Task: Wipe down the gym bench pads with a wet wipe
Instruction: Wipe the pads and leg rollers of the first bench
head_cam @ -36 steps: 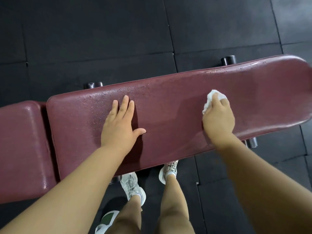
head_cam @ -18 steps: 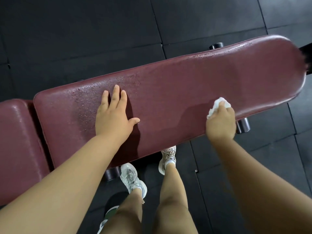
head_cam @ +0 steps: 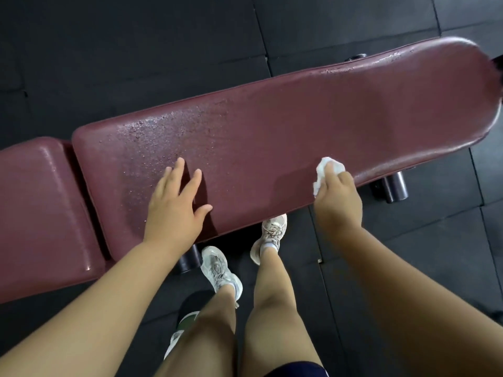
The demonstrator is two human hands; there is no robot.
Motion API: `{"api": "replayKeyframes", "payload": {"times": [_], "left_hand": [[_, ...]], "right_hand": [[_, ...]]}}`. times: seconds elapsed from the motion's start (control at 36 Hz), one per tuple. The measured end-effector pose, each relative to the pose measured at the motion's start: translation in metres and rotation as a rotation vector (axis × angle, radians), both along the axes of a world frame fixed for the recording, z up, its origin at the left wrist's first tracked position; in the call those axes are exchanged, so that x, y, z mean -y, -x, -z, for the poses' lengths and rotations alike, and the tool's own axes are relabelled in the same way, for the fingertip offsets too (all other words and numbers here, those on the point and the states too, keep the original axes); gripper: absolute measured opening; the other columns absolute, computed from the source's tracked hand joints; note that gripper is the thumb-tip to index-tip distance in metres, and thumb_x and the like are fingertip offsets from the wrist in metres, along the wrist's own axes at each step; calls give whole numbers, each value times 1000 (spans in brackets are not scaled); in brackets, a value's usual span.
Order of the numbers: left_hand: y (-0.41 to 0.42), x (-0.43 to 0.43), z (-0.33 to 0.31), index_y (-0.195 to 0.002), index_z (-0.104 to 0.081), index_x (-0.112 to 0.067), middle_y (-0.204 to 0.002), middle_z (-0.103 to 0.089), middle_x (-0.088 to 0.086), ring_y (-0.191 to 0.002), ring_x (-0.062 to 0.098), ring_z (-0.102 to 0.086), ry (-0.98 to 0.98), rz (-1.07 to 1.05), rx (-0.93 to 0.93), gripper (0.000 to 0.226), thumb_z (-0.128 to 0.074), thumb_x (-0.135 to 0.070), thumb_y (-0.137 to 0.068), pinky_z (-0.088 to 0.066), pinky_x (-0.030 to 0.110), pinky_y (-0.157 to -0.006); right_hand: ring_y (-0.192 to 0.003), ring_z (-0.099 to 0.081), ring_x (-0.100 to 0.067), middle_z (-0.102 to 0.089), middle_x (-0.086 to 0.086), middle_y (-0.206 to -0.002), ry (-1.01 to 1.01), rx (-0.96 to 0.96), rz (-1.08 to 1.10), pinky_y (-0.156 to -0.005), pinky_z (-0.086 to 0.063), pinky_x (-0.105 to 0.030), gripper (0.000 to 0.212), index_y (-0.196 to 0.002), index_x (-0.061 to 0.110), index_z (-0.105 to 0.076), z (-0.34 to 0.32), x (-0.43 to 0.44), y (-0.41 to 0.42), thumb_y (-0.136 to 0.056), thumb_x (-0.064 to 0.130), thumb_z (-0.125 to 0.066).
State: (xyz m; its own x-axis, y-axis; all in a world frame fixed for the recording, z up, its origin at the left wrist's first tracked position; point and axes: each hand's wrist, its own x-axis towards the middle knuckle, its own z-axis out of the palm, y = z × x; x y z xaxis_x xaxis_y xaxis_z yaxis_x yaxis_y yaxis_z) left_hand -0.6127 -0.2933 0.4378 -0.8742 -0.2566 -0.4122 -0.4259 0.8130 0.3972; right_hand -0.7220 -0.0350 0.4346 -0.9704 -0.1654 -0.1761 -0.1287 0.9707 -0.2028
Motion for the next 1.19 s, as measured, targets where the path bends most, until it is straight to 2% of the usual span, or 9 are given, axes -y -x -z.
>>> {"api": "replayKeyframes", "payload": {"times": [0.11, 0.25, 0.33, 0.42, 0.61, 0.75, 0.86, 1.08, 1.19], "left_hand": [[0, 2, 5, -145, -34, -24, -159, -7, 3, -145, 28, -7, 4, 19, 6, 67, -63, -38, -87, -13, 43, -117], [2, 5, 5, -146, -33, -23, -159, -6, 3, -145, 29, -9, 19, 58, 24, 68, -63, -35, -87, -16, 43, -116], [3, 7, 4, -145, -34, -22, -158, -10, 4, -144, 32, -15, 36, 83, 20, 71, -67, -35, -84, -20, 43, -114], [5, 10, -1, -146, -32, -26, -159, -7, 1, -144, 29, -15, 29, 103, 41, 72, -66, -37, -84, -20, 41, -113], [11, 31, -7, -138, -47, -25, -151, -31, -12, -130, 23, -31, -125, -88, -49, 62, -72, -25, -81, -24, 32, -109], [15, 42, -7, -145, -34, -26, -157, -13, -7, -141, 23, -10, -39, -263, -12, 76, -73, -29, -80, -18, 40, -115], [18, 48, -7, -148, -25, -31, -157, 2, -16, -144, 18, 4, -62, -289, 89, 79, -69, -36, -83, -20, 42, -116], [24, 47, -10, -147, -24, -35, -156, 5, -19, -145, 20, 4, -88, -313, 154, 77, -68, -35, -84, -24, 41, -114], [26, 45, -11, -147, -25, -34, -156, 4, -18, -145, 20, 4, -97, -339, 157, 78, -69, -32, -83, -24, 42, -115]], "right_hand": [[-85, -50, -23, -52, -2, -110, 13, -35, -59, -71, -37, -31, 27, -102, 25, -46, 4, 54, -38, -83, 27, -25], [-61, -57, -30, -59, -12, -87, 167, 174, -586, -46, -41, -29, 47, -117, 2, -60, 7, 102, -85, -70, 6, -54], [-70, -60, -33, -62, -10, -87, 15, 176, -799, -52, -39, -31, 34, -113, 11, -63, -2, 94, -49, -80, 15, -59], [-88, -56, -38, -57, -16, -105, -38, 57, -649, -69, -45, -43, 33, -121, 13, -54, -2, 64, 7, -98, 24, -33], [-98, -55, -36, -43, -14, -130, -131, -30, -44, -72, -39, -31, 33, -124, 7, -46, -1, 75, 59, -91, 8, -40], [-78, -54, -22, -54, 4, -98, 114, 157, -730, -66, -43, -31, 22, -101, 29, -48, 5, 124, -17, -90, 15, -34], [-56, -56, -27, -59, -6, -77, 64, 164, -1131, -45, -30, -25, 43, -107, 14, -68, -3, 127, -2, -82, 18, -33], [-88, -51, -30, -49, -13, -122, -19, 8, -141, -69, -35, -31, 25, -113, 12, -55, -11, 102, 144, -91, 11, -43], [-99, -52, -27, -44, -8, -128, -7, -15, -56, -71, -31, -25, 28, -117, 10, -50, -2, 127, 113, -90, 7, -41]]}}
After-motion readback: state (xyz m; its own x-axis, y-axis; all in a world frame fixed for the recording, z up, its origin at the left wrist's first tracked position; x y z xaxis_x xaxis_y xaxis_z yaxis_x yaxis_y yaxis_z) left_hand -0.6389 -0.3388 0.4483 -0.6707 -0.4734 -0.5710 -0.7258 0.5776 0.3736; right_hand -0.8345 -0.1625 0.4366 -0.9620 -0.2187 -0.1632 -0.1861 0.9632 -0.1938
